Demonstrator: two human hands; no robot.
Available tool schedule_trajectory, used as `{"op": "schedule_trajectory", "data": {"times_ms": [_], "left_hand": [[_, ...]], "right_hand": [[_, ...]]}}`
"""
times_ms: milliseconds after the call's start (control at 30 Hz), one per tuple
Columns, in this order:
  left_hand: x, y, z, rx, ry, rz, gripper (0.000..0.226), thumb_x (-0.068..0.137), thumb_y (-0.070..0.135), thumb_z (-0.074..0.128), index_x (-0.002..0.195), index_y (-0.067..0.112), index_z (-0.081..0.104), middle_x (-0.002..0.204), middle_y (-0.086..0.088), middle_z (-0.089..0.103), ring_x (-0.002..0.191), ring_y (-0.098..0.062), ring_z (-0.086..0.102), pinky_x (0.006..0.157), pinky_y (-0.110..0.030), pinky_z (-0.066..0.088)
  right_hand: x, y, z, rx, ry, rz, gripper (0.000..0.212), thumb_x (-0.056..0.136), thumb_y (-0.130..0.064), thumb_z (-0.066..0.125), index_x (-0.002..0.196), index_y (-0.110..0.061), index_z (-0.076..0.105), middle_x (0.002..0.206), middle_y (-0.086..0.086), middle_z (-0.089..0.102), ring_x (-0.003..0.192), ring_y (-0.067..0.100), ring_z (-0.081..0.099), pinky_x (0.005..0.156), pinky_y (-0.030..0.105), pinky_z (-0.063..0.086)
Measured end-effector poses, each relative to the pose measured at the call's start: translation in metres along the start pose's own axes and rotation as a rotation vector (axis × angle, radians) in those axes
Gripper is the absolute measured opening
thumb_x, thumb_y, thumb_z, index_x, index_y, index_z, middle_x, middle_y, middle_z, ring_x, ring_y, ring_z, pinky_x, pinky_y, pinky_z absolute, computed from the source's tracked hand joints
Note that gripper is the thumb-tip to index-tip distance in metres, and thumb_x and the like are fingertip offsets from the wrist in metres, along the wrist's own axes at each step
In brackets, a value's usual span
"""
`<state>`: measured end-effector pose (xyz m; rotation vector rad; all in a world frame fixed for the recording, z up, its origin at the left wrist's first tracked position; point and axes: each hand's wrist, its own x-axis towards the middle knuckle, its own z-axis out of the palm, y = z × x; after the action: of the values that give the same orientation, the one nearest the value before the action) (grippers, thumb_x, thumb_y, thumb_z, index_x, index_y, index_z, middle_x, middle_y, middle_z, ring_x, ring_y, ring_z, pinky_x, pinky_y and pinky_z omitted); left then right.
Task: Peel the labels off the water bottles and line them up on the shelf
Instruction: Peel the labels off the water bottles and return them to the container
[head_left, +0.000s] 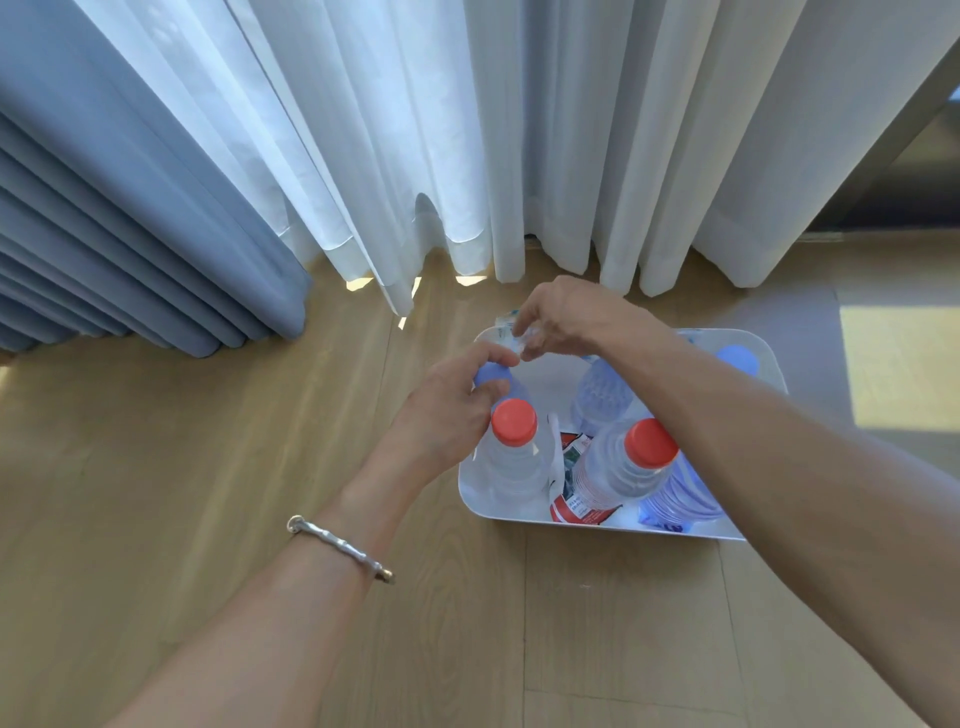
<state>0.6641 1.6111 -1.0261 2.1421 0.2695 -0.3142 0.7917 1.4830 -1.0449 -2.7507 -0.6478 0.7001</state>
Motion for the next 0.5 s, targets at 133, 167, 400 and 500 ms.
{"op": "schedule_trajectory", "data": {"times_ms": [133,167,400,500], "left_hand": [[0.0,-0.004,0.002,0.012,0.013,-0.008,0.021,0.096,0.017,0.051,0.109,0.031,0.06,0.111,0.005,0.059,0.1,-0.015,0.055,0.073,-0.021,0.043],[0.0,-0.003,0.003,0.023,0.016,-0.008,0.021,0.097,0.018,0.052,0.111,0.03,0.061,0.111,0.005,0.06,0.099,-0.015,0.055,0.072,-0.019,0.043],[-0.001,0.002,0.001,0.082,0.008,-0.007,0.024,0.099,0.022,0.05,0.12,0.028,0.058,0.113,0.008,0.057,0.095,-0.012,0.053,0.061,-0.006,0.038],[-0.001,0.002,0.0,0.073,-0.014,-0.021,0.029,0.1,0.023,0.047,0.126,0.031,0.056,0.122,0.004,0.057,0.103,-0.014,0.054,0.073,-0.019,0.041]], "right_hand": [[0.002,-0.002,0.006,-0.169,-0.073,-0.008,0.051,0.086,-0.03,0.07,0.135,-0.032,0.055,0.134,0.003,0.055,0.111,0.022,0.056,0.078,0.028,0.039],[0.003,-0.002,0.008,-0.196,-0.079,-0.011,0.049,0.089,-0.029,0.066,0.136,-0.032,0.054,0.134,0.003,0.054,0.114,0.022,0.056,0.078,0.028,0.04],[-0.002,-0.002,-0.001,-0.165,-0.006,0.007,0.033,0.094,-0.016,0.052,0.125,-0.023,0.064,0.128,0.005,0.06,0.094,0.023,0.058,0.075,0.028,0.041],[-0.004,-0.002,0.001,-0.217,-0.055,0.006,0.039,0.096,-0.017,0.048,0.133,-0.026,0.057,0.134,0.004,0.057,0.11,0.024,0.057,0.081,0.029,0.045]]}}
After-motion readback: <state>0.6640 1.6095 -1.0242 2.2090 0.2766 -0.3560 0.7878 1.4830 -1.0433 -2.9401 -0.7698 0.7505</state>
